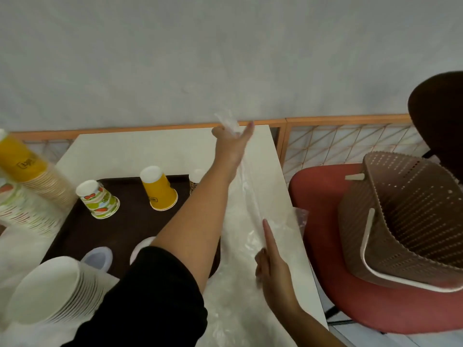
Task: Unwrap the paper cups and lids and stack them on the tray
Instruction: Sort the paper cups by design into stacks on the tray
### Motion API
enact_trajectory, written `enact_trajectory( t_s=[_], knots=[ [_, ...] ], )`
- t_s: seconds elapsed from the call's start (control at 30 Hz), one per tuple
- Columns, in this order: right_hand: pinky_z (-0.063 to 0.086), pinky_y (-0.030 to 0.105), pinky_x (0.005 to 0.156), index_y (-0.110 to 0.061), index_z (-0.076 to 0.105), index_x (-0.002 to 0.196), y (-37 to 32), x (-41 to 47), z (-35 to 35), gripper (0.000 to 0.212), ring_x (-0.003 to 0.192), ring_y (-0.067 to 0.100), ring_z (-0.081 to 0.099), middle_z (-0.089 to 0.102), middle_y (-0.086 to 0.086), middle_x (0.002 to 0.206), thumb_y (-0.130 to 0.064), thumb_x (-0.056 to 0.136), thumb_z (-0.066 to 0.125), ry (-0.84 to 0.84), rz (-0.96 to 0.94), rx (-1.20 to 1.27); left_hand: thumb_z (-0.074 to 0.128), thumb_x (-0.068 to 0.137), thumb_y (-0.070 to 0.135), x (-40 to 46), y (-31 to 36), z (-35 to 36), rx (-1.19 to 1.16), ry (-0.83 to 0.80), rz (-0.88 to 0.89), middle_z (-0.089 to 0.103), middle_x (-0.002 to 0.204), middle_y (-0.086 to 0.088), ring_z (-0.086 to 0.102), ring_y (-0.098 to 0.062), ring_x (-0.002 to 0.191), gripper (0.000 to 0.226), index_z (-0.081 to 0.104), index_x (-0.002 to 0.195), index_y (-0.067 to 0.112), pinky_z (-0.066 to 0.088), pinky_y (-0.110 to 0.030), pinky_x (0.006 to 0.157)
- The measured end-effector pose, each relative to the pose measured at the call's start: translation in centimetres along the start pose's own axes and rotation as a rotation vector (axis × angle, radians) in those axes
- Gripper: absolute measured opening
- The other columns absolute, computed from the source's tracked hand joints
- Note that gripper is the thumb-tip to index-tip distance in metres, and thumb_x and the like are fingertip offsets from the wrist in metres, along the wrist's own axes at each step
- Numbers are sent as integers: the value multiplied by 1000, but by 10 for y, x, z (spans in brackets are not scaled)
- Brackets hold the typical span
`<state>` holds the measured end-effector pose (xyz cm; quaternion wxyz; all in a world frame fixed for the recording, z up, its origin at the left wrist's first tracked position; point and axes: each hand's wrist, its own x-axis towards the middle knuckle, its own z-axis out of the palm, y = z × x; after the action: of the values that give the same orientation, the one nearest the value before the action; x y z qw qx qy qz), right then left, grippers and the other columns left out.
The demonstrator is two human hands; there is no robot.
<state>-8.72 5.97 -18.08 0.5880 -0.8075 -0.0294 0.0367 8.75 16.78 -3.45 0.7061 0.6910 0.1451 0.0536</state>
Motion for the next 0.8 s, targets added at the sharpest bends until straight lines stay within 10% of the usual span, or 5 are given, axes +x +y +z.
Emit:
enact_trajectory(
  t_s=[0.07, 0.2, 0.33, 0.63, 0.8],
  knots=[
    [38, 21, 50, -46, 13, 143, 0, 23, 4, 72, 52, 8, 36, 36, 4, 65, 5, 97, 35, -4, 68, 62, 70, 81, 42, -9, -28, 6, 322, -2, 84, 17, 151, -10, 28, -26, 136, 101, -1, 149, 19, 33, -39, 108],
    [43, 16, 57, -28, 6, 151, 8, 62, 15, 65, 61, 7, 47, 48, 4, 72, -2, 99, 35, -100, 182, -29, 54, 94, 35, -24, -93, 1, 812, -222, 120, -21, 157, -6, -2, -27, 147, 88, -14, 149, 23, 16, -48, 117],
    [33, 36, 111, -21, 6, 152, 5, 69, 28, 71, 135, 25, 38, 34, 8, 150, -51, 96, 38, -170, 247, -48, 36, 102, 32, -31, -135, -12, 995, -431, -131, -10, 158, -12, 5, -28, 146, 64, 2, 151, 10, 14, -43, 118],
    [21, 34, 116, -10, 3, 150, -9, 62, 35, 70, 145, 25, 14, 7, 10, 159, -26, 98, 47, -75, 195, -350, 34, 102, 27, -50, -138, -37, 1027, -324, -35, 10, 158, -15, 14, -26, 145, 52, 22, 148, 6, 19, -39, 116],
    [35, 32, 108, -10, 31, 145, -35, 51, 35, 57, 134, 21, 37, 31, 8, 149, -13, 93, 55, 55, -21, -262, 40, 101, 25, -68, -101, -48, 966, -185, 141, 18, 157, -9, 18, -21, 144, 48, 30, 146, 11, 18, -39, 117]
  ],
)
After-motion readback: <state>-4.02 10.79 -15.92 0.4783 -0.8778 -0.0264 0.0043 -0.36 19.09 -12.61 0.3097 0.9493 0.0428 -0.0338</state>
